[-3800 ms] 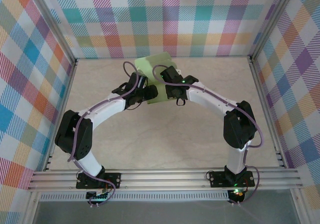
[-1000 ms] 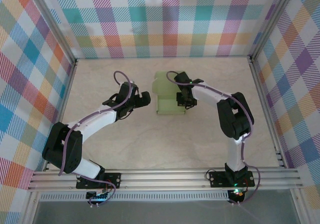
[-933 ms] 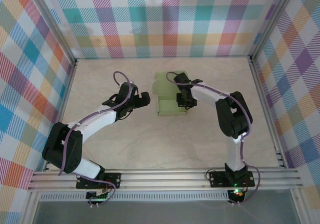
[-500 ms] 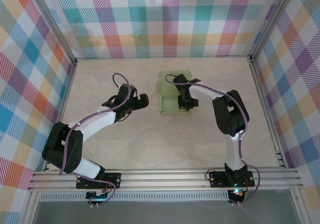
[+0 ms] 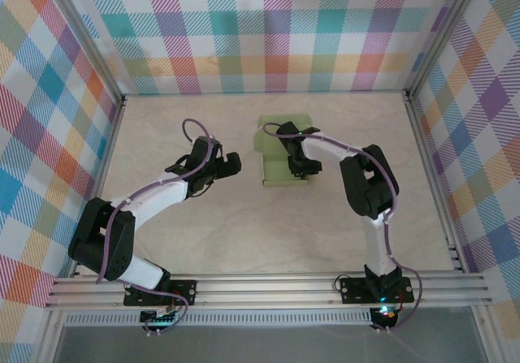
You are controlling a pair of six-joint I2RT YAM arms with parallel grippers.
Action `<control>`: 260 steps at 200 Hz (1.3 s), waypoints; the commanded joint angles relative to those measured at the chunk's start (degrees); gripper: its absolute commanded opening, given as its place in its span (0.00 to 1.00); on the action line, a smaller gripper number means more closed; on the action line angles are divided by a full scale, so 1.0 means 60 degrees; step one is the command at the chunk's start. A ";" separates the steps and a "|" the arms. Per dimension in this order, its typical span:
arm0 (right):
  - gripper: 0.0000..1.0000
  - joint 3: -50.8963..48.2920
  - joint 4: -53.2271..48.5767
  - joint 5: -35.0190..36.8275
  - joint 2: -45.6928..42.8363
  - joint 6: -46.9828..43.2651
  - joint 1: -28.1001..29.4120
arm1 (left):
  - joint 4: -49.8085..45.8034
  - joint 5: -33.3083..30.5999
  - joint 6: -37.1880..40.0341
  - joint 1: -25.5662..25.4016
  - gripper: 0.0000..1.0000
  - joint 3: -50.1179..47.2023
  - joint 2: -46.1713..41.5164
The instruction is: Fold the paper box
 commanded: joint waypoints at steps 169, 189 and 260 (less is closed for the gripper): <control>0.05 -0.0122 0.0387 -0.1358 -0.0675 -0.0266 -0.0502 | 0.0202 0.0346 0.0046 0.0108 1.00 0.0028 0.0024; 0.00 -0.0143 0.0296 -0.1314 -0.0441 -0.0267 -0.0500 | 0.0225 0.0347 0.0031 0.0113 1.00 0.0010 0.0037; 0.00 -0.0556 0.0095 -0.0805 -0.0057 -0.0237 -0.0494 | 0.0263 0.0385 0.0047 0.0100 1.00 0.0028 0.0197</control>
